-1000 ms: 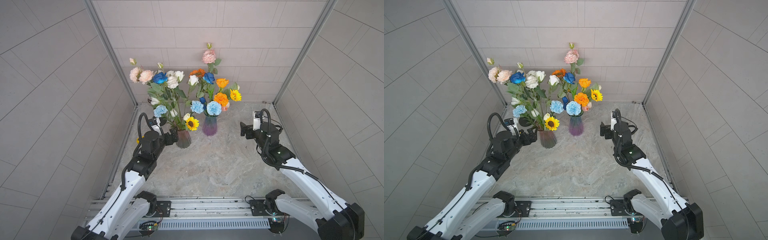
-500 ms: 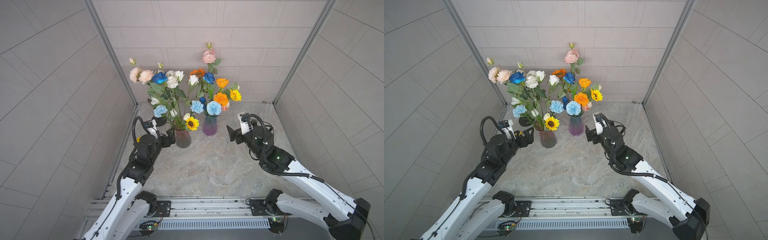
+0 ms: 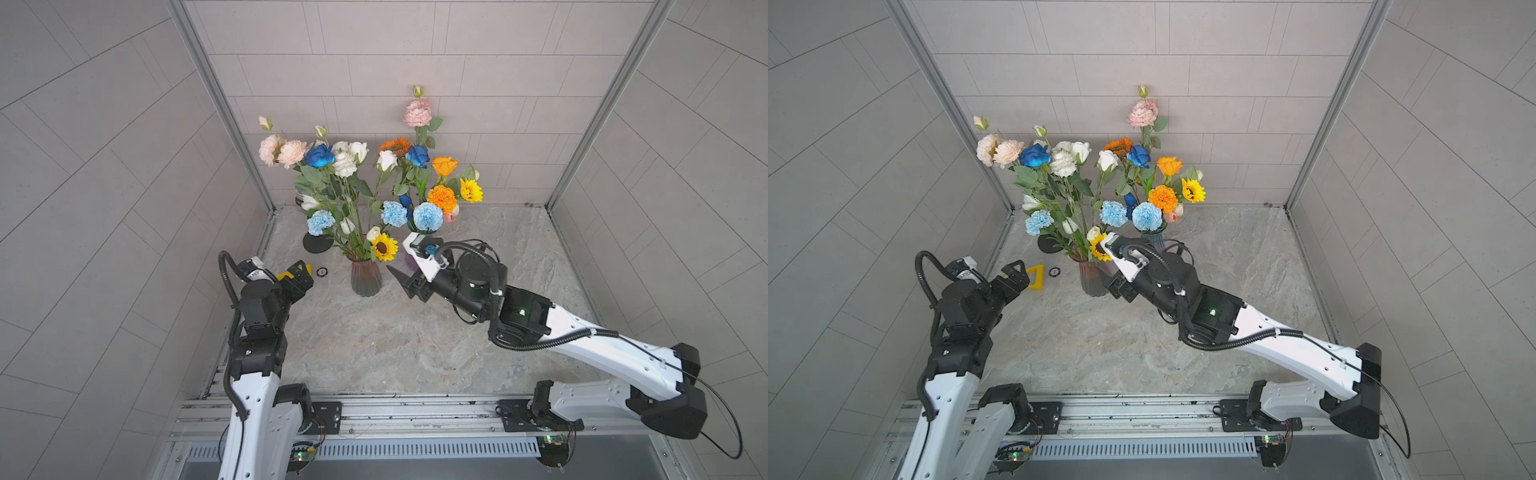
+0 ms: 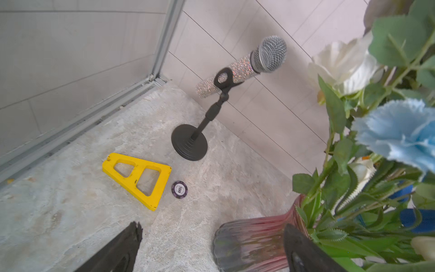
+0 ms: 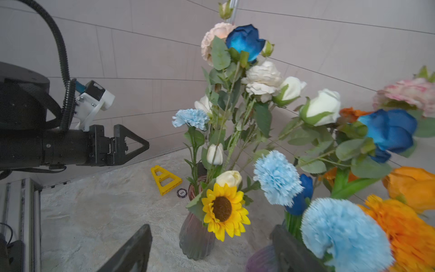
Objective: Pick out blue flowers from the vase
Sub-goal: Pick up the flower from the vase.
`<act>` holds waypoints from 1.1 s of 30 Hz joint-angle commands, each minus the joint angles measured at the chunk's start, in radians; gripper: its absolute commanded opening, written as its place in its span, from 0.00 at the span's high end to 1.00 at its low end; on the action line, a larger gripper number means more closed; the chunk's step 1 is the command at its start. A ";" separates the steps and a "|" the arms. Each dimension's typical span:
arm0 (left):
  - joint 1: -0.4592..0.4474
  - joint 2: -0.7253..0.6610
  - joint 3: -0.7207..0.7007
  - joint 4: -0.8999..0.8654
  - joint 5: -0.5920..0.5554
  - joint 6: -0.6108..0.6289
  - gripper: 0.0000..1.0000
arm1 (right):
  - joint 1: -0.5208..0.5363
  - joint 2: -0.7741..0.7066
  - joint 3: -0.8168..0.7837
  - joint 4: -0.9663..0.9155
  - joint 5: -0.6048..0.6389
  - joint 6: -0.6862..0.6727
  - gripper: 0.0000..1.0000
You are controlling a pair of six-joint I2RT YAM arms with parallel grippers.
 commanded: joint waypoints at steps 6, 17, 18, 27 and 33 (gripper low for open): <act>0.097 0.224 0.130 0.184 0.168 -0.170 0.01 | 0.011 0.268 0.221 0.066 -0.136 -0.104 0.42; 0.290 0.722 0.069 1.247 0.649 -0.803 0.05 | -0.022 0.549 0.503 0.013 -0.201 -0.155 0.52; 0.290 0.756 0.074 1.339 0.669 -0.853 0.05 | -0.030 0.573 0.530 0.009 -0.205 -0.154 0.53; 0.232 0.828 0.170 1.417 0.754 -0.865 0.05 | -0.082 0.754 0.732 -0.068 -0.200 -0.137 0.55; 0.163 0.819 0.213 1.290 0.777 -0.761 0.05 | -0.090 0.800 0.769 -0.099 -0.180 -0.142 0.55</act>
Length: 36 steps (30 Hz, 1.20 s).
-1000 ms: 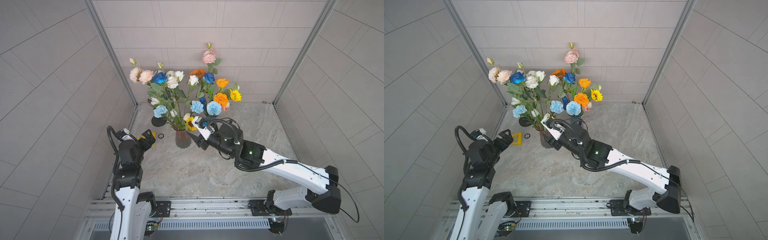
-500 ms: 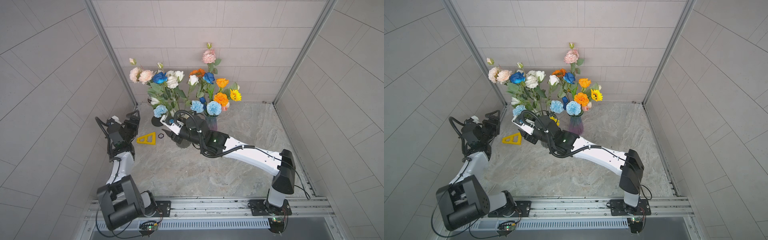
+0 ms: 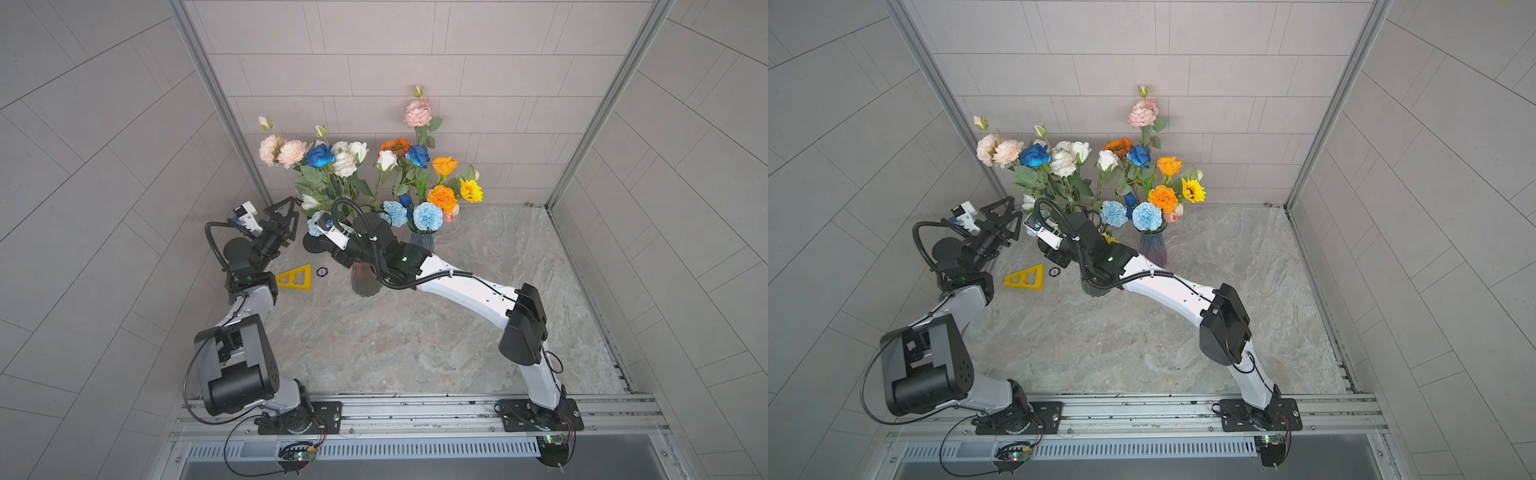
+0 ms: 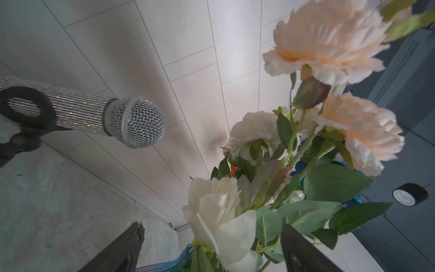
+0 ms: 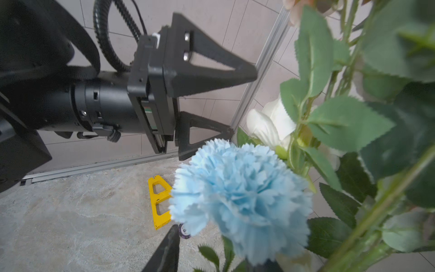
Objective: Pick out blue flowers from the vase
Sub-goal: Pick up the flower from the vase.
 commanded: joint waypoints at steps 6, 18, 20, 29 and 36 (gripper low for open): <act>-0.077 -0.047 0.025 -0.258 0.030 0.244 0.06 | -0.008 0.044 0.065 -0.029 0.019 -0.008 0.63; -0.177 -0.124 0.023 -0.503 -0.008 0.456 0.06 | -0.031 0.090 0.122 -0.047 0.060 -0.022 0.98; -0.192 -0.120 0.032 -0.503 -0.011 0.459 0.06 | -0.034 0.077 0.117 -0.053 0.060 -0.015 1.00; -0.221 -0.068 0.074 -0.554 -0.057 0.523 0.06 | -0.080 -0.167 -0.136 0.084 -0.061 0.125 1.00; -0.245 0.000 0.118 -0.547 -0.097 0.540 0.08 | -0.123 -0.277 -0.268 0.229 -0.187 0.197 1.00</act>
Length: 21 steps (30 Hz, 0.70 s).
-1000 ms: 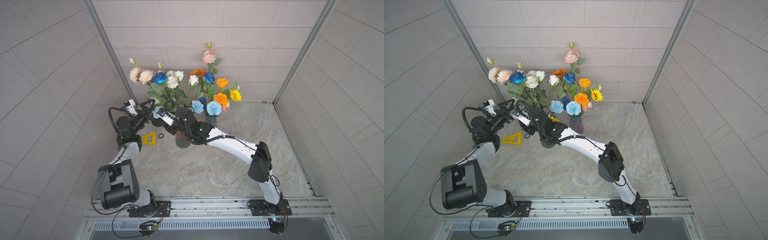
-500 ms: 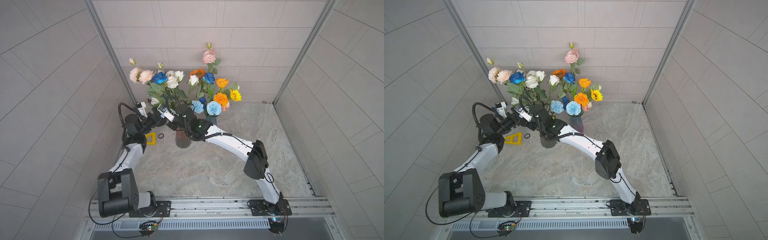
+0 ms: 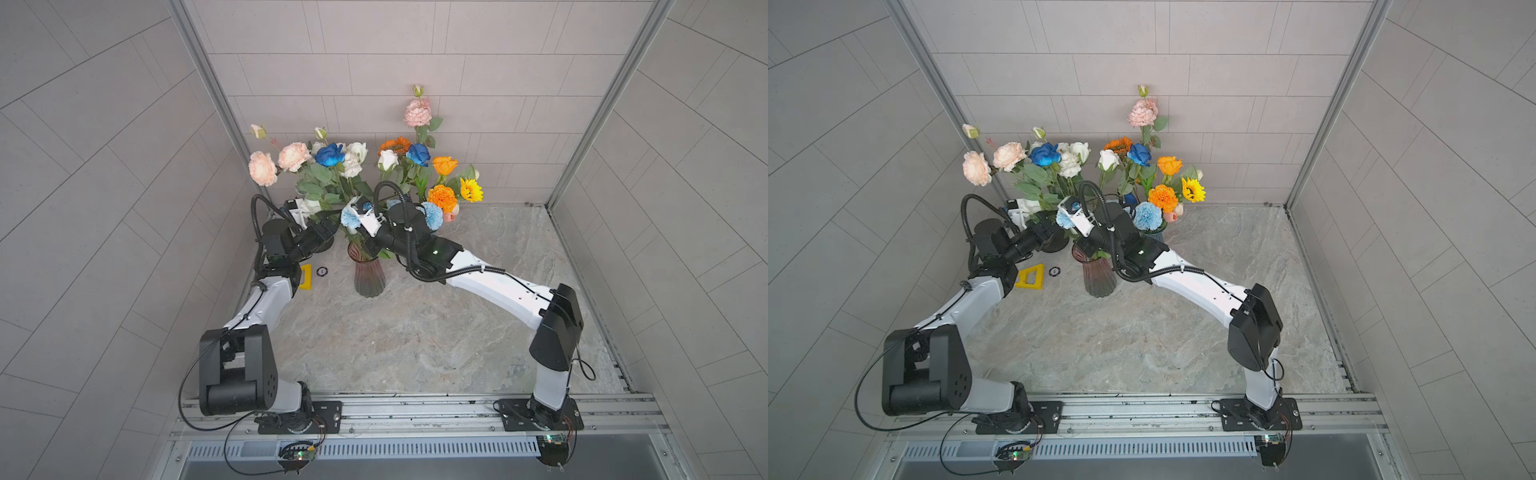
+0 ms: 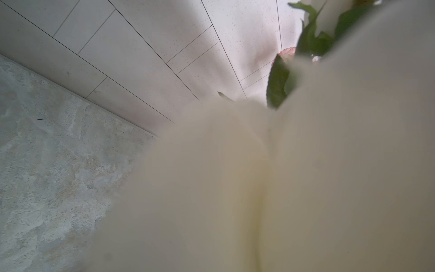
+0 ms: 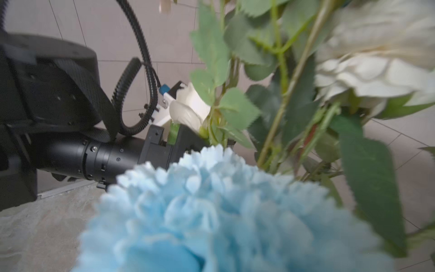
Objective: Pick out blue flowers from the vase
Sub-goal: Pick up the flower from the vase.
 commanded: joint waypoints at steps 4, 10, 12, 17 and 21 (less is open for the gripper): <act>-0.017 0.017 0.042 -0.044 -0.053 0.071 0.13 | -0.004 -0.062 0.022 0.114 -0.130 0.079 1.00; -0.027 -0.014 0.062 -0.155 -0.088 0.160 0.26 | -0.003 -0.112 0.049 0.139 -0.152 0.092 1.00; -0.027 -0.016 0.065 -0.167 -0.085 0.170 0.36 | -0.004 -0.145 0.051 0.141 -0.153 0.088 1.00; -0.033 -0.010 0.061 -0.162 -0.082 0.174 0.47 | -0.004 -0.216 0.090 0.124 -0.149 0.056 1.00; -0.036 -0.026 0.046 -0.154 -0.093 0.184 0.48 | -0.004 -0.273 0.151 0.098 -0.158 0.031 1.00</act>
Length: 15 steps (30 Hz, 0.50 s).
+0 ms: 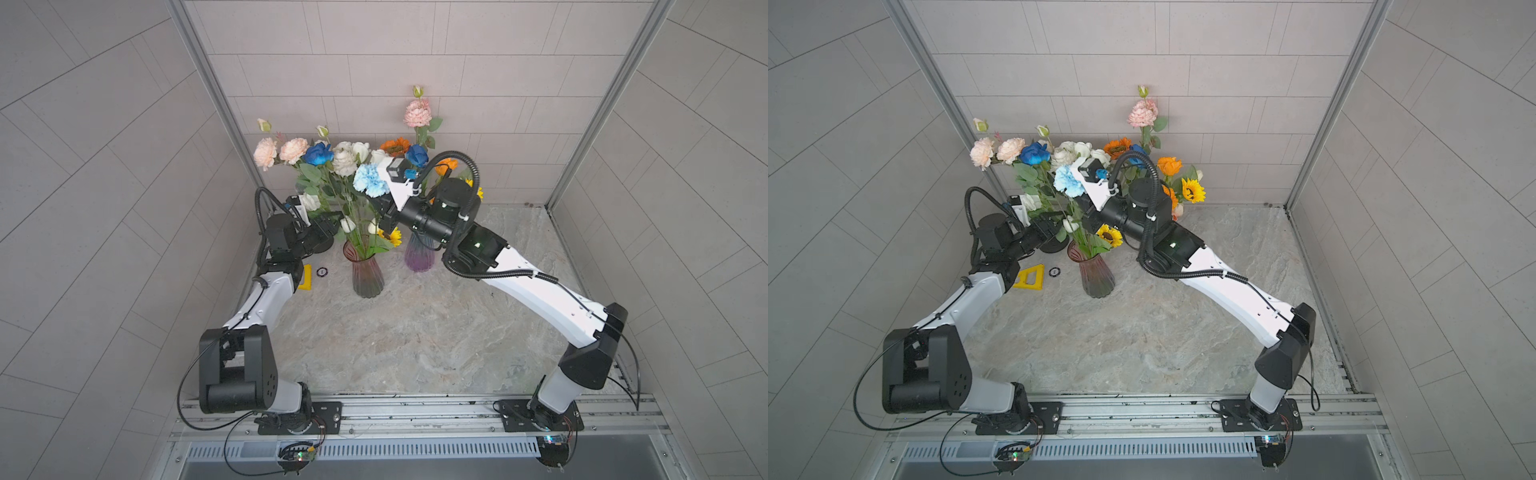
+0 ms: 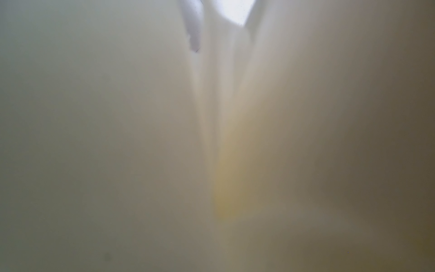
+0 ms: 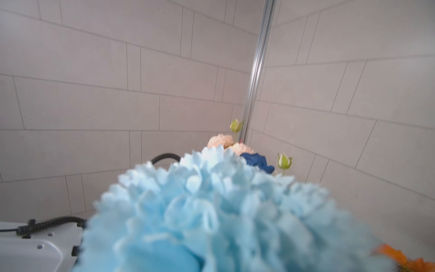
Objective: Pick out blue flowers from the vase
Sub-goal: Pick up the flower from the vase, then place the flower at the center of the board.
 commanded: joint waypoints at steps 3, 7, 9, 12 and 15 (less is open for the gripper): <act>-0.010 -0.034 -0.018 -0.018 -0.012 0.035 0.48 | 0.002 -0.154 0.037 0.015 0.004 -0.037 1.00; -0.012 -0.045 -0.024 0.003 -0.010 0.035 0.48 | 0.002 -0.284 0.013 -0.060 0.084 -0.090 1.00; -0.014 -0.051 -0.030 0.017 -0.007 0.035 0.48 | 0.001 -0.353 0.007 -0.130 0.191 -0.126 1.00; -0.018 -0.060 -0.037 0.030 -0.013 0.035 0.48 | -0.022 -0.435 0.011 -0.243 0.330 -0.149 1.00; -0.029 -0.065 -0.034 0.025 -0.016 0.060 0.48 | -0.061 -0.468 0.061 -0.406 0.494 -0.146 1.00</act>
